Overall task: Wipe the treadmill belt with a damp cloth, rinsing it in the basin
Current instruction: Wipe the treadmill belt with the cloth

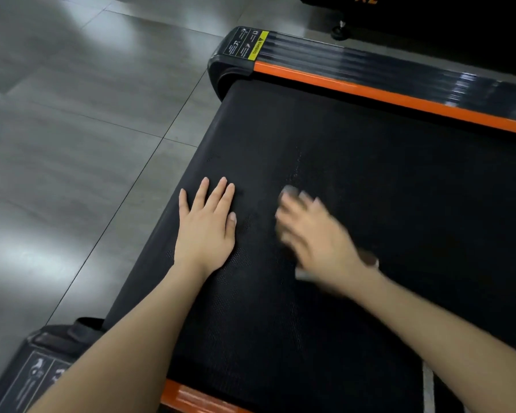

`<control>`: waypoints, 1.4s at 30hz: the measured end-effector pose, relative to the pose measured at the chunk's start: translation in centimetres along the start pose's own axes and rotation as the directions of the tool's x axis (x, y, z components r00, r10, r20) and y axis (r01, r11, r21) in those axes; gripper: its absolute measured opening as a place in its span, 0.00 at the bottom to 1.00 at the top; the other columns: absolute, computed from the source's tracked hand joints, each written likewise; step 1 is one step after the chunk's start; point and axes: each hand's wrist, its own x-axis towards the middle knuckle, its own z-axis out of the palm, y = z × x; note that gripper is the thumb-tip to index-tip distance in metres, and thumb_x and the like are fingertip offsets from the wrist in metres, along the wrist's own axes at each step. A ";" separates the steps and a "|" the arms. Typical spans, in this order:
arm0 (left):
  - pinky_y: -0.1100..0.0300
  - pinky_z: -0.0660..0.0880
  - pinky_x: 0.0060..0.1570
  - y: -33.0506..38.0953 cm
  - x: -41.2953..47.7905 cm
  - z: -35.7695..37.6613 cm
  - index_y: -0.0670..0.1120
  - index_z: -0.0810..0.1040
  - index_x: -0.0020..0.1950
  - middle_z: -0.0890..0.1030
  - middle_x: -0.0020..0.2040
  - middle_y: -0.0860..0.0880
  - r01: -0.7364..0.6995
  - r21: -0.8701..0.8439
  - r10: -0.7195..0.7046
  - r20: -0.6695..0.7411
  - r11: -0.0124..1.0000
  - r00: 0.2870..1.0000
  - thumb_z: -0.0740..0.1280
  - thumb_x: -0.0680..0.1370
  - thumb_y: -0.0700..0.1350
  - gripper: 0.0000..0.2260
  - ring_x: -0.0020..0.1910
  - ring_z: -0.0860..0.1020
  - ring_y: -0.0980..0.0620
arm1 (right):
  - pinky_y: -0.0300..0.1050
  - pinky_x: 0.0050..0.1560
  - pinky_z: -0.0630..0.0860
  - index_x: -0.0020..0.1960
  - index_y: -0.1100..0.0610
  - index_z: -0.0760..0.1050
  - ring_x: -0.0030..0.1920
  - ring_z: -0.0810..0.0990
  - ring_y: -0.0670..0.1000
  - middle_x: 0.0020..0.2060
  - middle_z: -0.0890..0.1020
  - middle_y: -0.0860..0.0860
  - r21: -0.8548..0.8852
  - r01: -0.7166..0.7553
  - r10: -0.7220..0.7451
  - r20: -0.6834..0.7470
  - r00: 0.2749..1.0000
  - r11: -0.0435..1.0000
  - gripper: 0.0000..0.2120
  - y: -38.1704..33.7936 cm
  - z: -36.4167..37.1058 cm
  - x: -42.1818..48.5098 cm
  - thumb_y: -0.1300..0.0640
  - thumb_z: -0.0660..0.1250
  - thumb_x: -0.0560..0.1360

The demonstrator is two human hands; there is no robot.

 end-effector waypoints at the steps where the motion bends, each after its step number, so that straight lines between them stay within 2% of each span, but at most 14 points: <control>1: 0.40 0.47 0.72 0.0 0.0 0.0 0.46 0.61 0.75 0.62 0.75 0.48 0.000 -0.001 0.000 0.001 1.000 1.000 0.45 0.79 0.52 0.26 0.76 0.55 0.43 | 0.59 0.70 0.63 0.65 0.59 0.73 0.71 0.65 0.63 0.71 0.68 0.56 0.052 -0.169 0.171 -0.040 0.984 0.984 0.19 0.8 -0.2 1.8 0.57 0.66 0.76; 3: 0.40 0.44 0.72 -0.2 -0.1 0.1 0.48 0.58 0.76 0.61 0.76 0.48 0.000 -0.013 0.000 0.014 1.000 1.000 0.48 0.80 0.51 0.24 0.76 0.53 0.43 | 0.56 0.74 0.55 0.69 0.57 0.70 0.74 0.57 0.61 0.74 0.62 0.52 0.103 -0.381 0.389 -0.075 0.918 0.919 0.18 1.5 0.3 4.0 0.54 0.59 0.80; 6: 0.44 0.40 0.73 -0.4 0.3 -0.6 0.47 0.54 0.77 0.58 0.77 0.50 0.012 -0.135 -0.005 0.056 0.991 0.998 0.56 0.81 0.44 0.25 0.77 0.49 0.46 | 0.55 0.75 0.52 0.70 0.57 0.68 0.74 0.55 0.62 0.75 0.60 0.52 0.086 -0.409 0.416 -0.092 0.905 0.908 0.19 0.3 0.9 3.7 0.53 0.57 0.81; 10: 0.52 0.45 0.74 -1.3 -1.4 -2.1 0.44 0.58 0.76 0.60 0.76 0.48 0.111 -0.413 -0.119 0.008 0.904 0.993 0.57 0.80 0.38 0.24 0.76 0.52 0.47 | 0.60 0.73 0.56 0.69 0.60 0.69 0.73 0.59 0.62 0.72 0.65 0.57 0.070 -0.185 0.185 0.016 0.983 0.980 0.21 -5.4 0.4 -2.6 0.53 0.55 0.80; 12: 0.46 0.49 0.73 -2.6 -4.0 -1.8 0.44 0.60 0.76 0.59 0.76 0.46 0.235 -0.282 -0.254 -0.030 0.930 0.967 0.56 0.82 0.43 0.22 0.76 0.54 0.45 | 0.60 0.72 0.59 0.67 0.57 0.72 0.72 0.63 0.60 0.70 0.69 0.55 0.041 -0.005 0.002 0.077 0.997 0.999 0.21 -8.6 0.7 -7.7 0.50 0.54 0.78; 15: 0.45 0.58 0.70 -3.8 -6.7 -1.9 0.48 0.57 0.77 0.60 0.76 0.43 0.462 -0.218 -0.456 0.079 0.860 0.886 0.51 0.82 0.51 0.23 0.73 0.60 0.41 | 0.56 0.70 0.62 0.65 0.53 0.74 0.71 0.65 0.57 0.70 0.70 0.50 -0.020 0.153 -0.148 0.164 0.975 0.988 0.22 -9.4 1.2 -11.4 0.46 0.52 0.77; 18: 0.46 0.65 0.64 -4.6 -7.3 -2.3 0.58 0.54 0.76 0.58 0.76 0.50 0.476 -0.225 -0.449 0.162 0.850 0.879 0.48 0.82 0.55 0.22 0.70 0.65 0.42 | 0.55 0.71 0.62 0.65 0.52 0.74 0.71 0.66 0.57 0.70 0.70 0.50 -0.041 0.218 -0.208 0.168 0.964 0.975 0.22 -8.7 1.5 -9.9 0.46 0.52 0.77; 22: 0.50 0.68 0.53 -5.0 -8.3 -2.5 0.65 0.50 0.75 0.67 0.70 0.47 0.476 -0.215 -0.445 0.180 0.853 0.878 0.46 0.81 0.59 0.21 0.61 0.73 0.40 | 0.56 0.71 0.58 0.64 0.56 0.75 0.70 0.67 0.61 0.69 0.71 0.54 -0.001 0.009 -0.009 0.011 1.000 1.000 0.19 -7.8 1.9 -3.8 0.51 0.57 0.77; 27: 0.51 0.68 0.47 -5.0 -7.8 -2.3 0.64 0.48 0.75 0.72 0.60 0.42 0.477 -0.198 -0.451 0.160 0.857 0.878 0.45 0.81 0.58 0.21 0.51 0.75 0.37 | 0.56 0.74 0.52 0.69 0.57 0.70 0.73 0.57 0.62 0.74 0.62 0.53 0.077 -0.362 0.367 -0.060 0.928 0.929 0.20 -8.4 2.3 4.3 0.51 0.58 0.80; 31: 0.50 0.69 0.47 -5.2 -7.9 -2.2 0.64 0.48 0.75 0.72 0.59 0.42 0.475 -0.218 -0.448 0.163 0.853 0.879 0.45 0.82 0.57 0.21 0.50 0.75 0.37 | 0.61 0.69 0.62 0.62 0.59 0.76 0.69 0.64 0.64 0.66 0.72 0.58 -0.018 0.010 -0.010 -0.009 1.000 1.000 0.19 -12.7 2.4 -1.1 0.52 0.63 0.74; 34: 0.49 0.69 0.48 -5.2 -8.0 -2.2 0.63 0.48 0.76 0.72 0.60 0.42 0.466 -0.222 -0.441 0.157 0.856 0.884 0.44 0.82 0.56 0.21 0.51 0.75 0.37 | 0.57 0.71 0.62 0.65 0.55 0.74 0.70 0.67 0.60 0.70 0.70 0.53 0.063 0.245 -0.251 0.114 0.961 0.968 0.22 -12.6 2.3 -3.9 0.48 0.55 0.76; 36: 0.50 0.69 0.47 -5.2 -7.9 -2.1 0.61 0.47 0.76 0.71 0.61 0.42 0.473 -0.228 -0.449 0.154 0.851 0.880 0.43 0.82 0.56 0.22 0.51 0.75 0.38 | 0.59 0.68 0.64 0.65 0.55 0.74 0.69 0.69 0.60 0.69 0.71 0.53 0.006 0.331 -0.329 0.121 0.936 0.944 0.20 -10.0 2.2 -1.6 0.49 0.61 0.75; 39: 0.51 0.68 0.46 -5.1 -8.0 -2.0 0.58 0.46 0.77 0.71 0.61 0.42 0.477 -0.211 -0.456 0.142 0.854 0.879 0.43 0.82 0.56 0.23 0.51 0.74 0.39 | 0.62 0.69 0.60 0.65 0.58 0.73 0.70 0.65 0.64 0.70 0.68 0.57 -0.077 0.031 -0.031 0.003 1.000 0.997 0.22 -6.0 1.6 5.5 0.53 0.70 0.73; 42: 0.50 0.70 0.48 -5.1 -8.1 -2.0 0.57 0.47 0.77 0.71 0.62 0.42 0.471 -0.218 -0.452 0.135 0.855 0.882 0.42 0.82 0.56 0.23 0.52 0.75 0.40 | 0.57 0.74 0.52 0.70 0.57 0.69 0.73 0.57 0.62 0.74 0.62 0.54 0.034 -0.336 0.337 -0.079 0.938 0.941 0.19 -5.2 1.7 10.8 0.52 0.57 0.81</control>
